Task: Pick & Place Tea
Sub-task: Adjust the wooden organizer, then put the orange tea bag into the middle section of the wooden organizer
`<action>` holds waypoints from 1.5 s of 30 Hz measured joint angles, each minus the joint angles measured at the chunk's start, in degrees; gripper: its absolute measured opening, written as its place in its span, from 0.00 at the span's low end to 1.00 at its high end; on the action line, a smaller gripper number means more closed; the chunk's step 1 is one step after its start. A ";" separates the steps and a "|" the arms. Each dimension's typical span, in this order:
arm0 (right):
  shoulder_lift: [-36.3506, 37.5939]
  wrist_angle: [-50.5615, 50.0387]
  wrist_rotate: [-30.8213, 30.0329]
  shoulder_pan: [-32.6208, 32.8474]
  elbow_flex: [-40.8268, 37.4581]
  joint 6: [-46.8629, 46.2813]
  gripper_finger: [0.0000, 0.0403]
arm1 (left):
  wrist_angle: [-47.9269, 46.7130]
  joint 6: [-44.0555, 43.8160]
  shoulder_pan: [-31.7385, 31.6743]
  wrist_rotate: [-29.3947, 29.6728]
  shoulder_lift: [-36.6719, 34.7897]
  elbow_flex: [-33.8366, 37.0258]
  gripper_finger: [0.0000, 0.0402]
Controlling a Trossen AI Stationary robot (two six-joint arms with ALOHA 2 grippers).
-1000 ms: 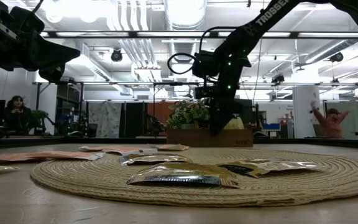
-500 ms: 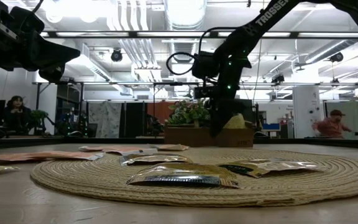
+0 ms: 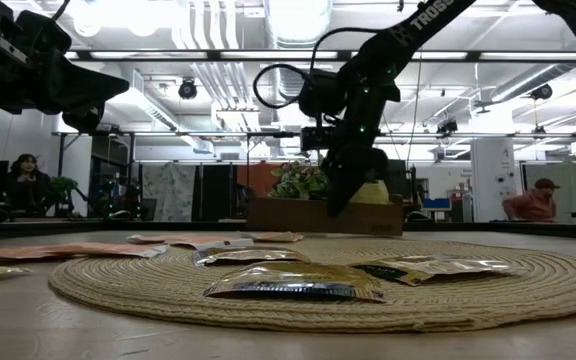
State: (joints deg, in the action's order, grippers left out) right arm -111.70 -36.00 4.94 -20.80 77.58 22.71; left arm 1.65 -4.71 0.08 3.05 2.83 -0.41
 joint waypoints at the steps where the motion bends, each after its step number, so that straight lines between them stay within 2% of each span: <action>1: 0.00 -0.01 0.11 0.45 0.00 -0.51 0.07 | 0.00 0.00 -0.01 0.00 0.00 0.00 0.00; 16: 0.00 0.08 0.05 2.70 0.00 -6.72 0.08 | 0.00 0.00 -0.02 0.00 0.00 -0.01 0.00; 34: 0.51 -1.62 0.18 3.04 0.32 -6.44 0.28 | 0.00 0.00 -0.07 0.00 0.00 -0.02 0.00; 45: 3.98 -5.74 -0.01 6.64 8.44 -7.34 0.34 | 0.00 0.00 -0.04 0.00 0.00 0.00 0.00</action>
State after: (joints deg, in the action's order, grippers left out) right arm -107.72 -41.74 4.93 -14.16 86.02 15.38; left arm 1.65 -4.71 0.03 3.05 2.83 -0.41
